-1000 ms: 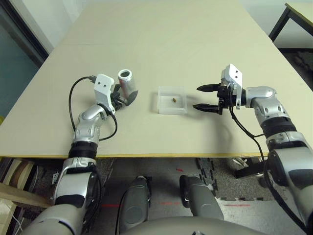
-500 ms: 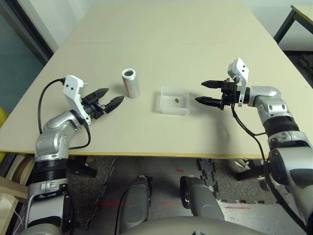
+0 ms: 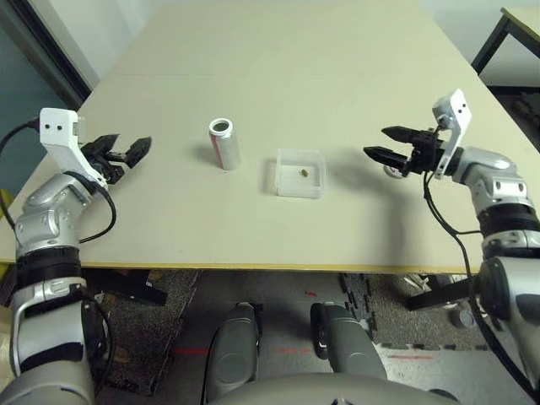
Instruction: Pour the medicine from the bottle into the box.
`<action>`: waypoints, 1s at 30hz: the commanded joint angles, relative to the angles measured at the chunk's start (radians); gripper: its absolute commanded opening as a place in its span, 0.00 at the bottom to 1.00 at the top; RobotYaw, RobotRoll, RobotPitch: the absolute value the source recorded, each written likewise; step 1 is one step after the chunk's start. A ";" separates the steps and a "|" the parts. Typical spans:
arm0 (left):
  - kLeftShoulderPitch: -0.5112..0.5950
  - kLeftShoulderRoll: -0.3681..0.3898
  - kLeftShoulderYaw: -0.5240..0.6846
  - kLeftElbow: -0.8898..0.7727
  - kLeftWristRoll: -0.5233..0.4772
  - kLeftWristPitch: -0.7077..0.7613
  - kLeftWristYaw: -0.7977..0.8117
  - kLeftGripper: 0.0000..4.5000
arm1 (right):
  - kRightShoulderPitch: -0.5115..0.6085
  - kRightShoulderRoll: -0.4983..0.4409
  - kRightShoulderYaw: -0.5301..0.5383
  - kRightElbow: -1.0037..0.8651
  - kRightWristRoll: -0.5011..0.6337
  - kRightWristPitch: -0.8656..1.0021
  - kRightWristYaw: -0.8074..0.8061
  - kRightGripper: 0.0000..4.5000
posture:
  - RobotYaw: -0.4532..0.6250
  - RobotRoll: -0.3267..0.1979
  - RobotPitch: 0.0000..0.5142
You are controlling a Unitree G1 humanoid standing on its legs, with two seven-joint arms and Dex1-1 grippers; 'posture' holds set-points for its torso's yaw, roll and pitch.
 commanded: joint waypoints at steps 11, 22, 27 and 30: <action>-0.161 0.045 -0.006 0.356 0.084 -0.212 0.143 0.98 | 0.078 -0.034 -0.136 -0.005 0.033 -0.025 -0.259 1.00 | 0.40 0.62 0.33; -0.220 0.039 -0.021 0.460 0.119 -0.248 0.204 0.98 | 0.103 -0.070 -0.193 0.026 0.042 -0.080 -0.348 1.00 | 0.34 0.62 0.36; -0.231 0.030 -0.024 0.476 0.127 -0.253 0.207 0.98 | 0.109 -0.067 -0.197 0.031 0.042 -0.098 -0.367 1.00 | 0.33 0.62 0.36; -0.234 0.030 -0.025 0.480 0.129 -0.254 0.207 0.98 | 0.114 -0.062 -0.197 0.031 0.043 -0.108 -0.381 1.00 | 0.33 0.62 0.35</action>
